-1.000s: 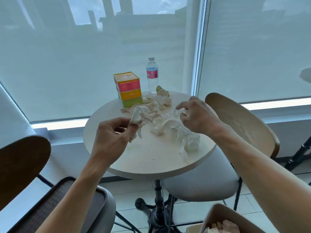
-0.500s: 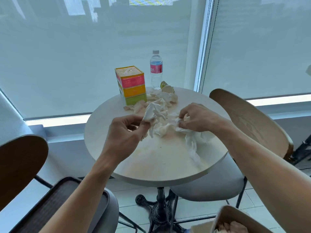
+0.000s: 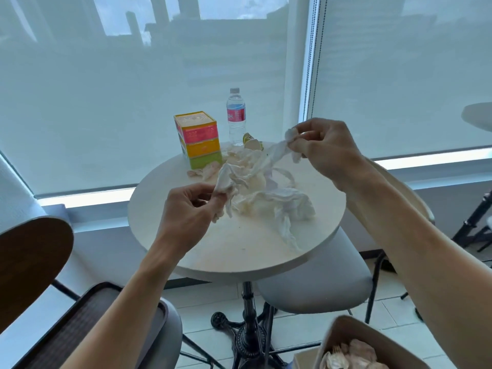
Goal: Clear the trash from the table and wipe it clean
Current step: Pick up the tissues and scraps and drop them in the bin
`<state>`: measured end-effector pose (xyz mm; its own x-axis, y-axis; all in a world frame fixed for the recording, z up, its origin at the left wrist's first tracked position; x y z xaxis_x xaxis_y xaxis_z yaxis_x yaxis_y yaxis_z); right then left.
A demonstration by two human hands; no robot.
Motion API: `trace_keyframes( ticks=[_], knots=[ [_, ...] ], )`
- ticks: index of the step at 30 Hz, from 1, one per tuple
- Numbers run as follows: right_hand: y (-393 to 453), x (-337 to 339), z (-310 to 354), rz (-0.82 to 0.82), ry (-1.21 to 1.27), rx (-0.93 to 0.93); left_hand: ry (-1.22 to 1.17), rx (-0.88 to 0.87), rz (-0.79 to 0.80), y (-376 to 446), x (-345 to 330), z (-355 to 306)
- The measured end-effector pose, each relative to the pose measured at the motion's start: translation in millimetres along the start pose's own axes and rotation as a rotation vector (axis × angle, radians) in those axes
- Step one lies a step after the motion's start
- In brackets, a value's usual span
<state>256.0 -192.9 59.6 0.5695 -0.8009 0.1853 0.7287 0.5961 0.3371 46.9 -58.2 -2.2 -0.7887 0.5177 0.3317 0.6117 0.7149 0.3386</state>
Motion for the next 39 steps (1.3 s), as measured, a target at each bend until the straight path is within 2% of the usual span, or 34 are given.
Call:
trace_keyframes(
  ticks=[6, 14, 20, 23, 29, 34, 39],
  knots=[
    [-41, 40, 16, -0.086, 0.211, 0.039, -0.025, -0.021, 0.004, -16, -16, -19],
    [-80, 96, 7, -0.107, 0.676, -0.027, -0.024, -0.062, 0.02, -45, -47, -45],
    [-113, 132, -21, -0.142, 0.828, -0.095, 0.009, -0.036, 0.022, -65, -72, -49],
    [-131, 146, -26, -0.074, 0.861, -0.07, 0.05, -0.023, 0.01, -73, -84, -45],
    [-156, 178, -66, -0.075, 0.771, -0.18, 0.095, -0.079, 0.004, -90, -105, -54],
    [-181, 176, -120, -0.03, 0.498, -0.365, 0.043, -0.086, 0.092, -114, -139, -63],
    [-208, 154, -181, 0.04, 0.2, -0.511, 0.027, -0.007, 0.174, -138, -171, -54]
  ],
)
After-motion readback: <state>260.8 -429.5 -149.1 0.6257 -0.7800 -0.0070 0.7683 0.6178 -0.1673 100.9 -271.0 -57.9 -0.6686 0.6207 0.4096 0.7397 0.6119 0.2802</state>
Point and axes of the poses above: each hand's wrist, its own y-axis towards the middle knuckle, its own x-axis out of the back of the hand, z = x × y, the point moved 6 cm from there along y, towards the middle knuckle, and after that the axes turned 5 degrees about y, right-handed, at the moved point
